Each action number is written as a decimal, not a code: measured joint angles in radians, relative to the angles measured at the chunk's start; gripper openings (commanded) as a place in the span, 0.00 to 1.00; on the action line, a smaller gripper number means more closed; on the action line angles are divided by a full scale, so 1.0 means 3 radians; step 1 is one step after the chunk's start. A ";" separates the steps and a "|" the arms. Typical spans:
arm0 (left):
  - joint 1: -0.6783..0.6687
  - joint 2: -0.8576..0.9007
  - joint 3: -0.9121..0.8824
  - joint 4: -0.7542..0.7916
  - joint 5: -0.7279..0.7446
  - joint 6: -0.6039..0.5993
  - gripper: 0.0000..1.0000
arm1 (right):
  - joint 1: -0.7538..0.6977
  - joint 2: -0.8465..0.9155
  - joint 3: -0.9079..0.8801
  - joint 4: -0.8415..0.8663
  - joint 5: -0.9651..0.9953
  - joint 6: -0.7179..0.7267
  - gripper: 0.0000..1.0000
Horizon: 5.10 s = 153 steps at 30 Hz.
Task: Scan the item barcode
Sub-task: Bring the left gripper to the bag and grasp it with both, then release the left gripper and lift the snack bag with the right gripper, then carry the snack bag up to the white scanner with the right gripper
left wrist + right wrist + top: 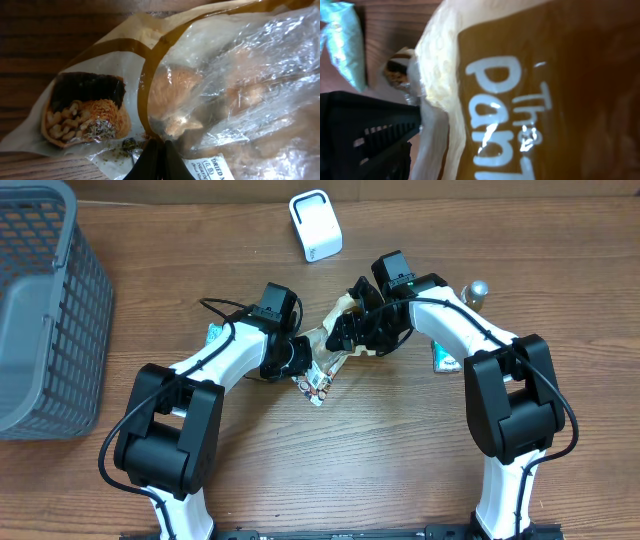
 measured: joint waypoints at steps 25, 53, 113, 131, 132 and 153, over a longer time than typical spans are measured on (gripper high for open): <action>0.0000 0.0000 0.0000 0.0014 -0.0024 0.0003 0.04 | 0.0000 0.0000 0.0000 0.0155 -0.0308 -0.0052 0.59; 0.0010 0.0000 0.0028 -0.0146 -0.0023 0.0003 0.04 | 0.0000 0.0000 0.0000 0.0136 -0.0345 0.0046 0.20; 0.1520 -0.1066 0.0795 -0.1102 -0.1073 0.0305 1.00 | 0.0191 -0.1074 0.1315 0.0610 0.1334 -0.0743 0.04; 0.1520 -0.1066 0.0795 -0.1101 -0.1085 0.0305 1.00 | 0.0365 0.0005 0.1359 0.2366 0.2294 -0.2411 0.04; 0.1520 -0.1066 0.0795 -0.1102 -0.1086 0.0305 0.99 | 0.0362 0.0106 0.1359 0.2455 0.2300 -0.2496 0.04; 0.1520 -0.1066 0.0795 -0.1102 -0.1085 0.0305 1.00 | 0.0408 0.0795 0.1358 0.2894 0.2344 -0.3343 0.04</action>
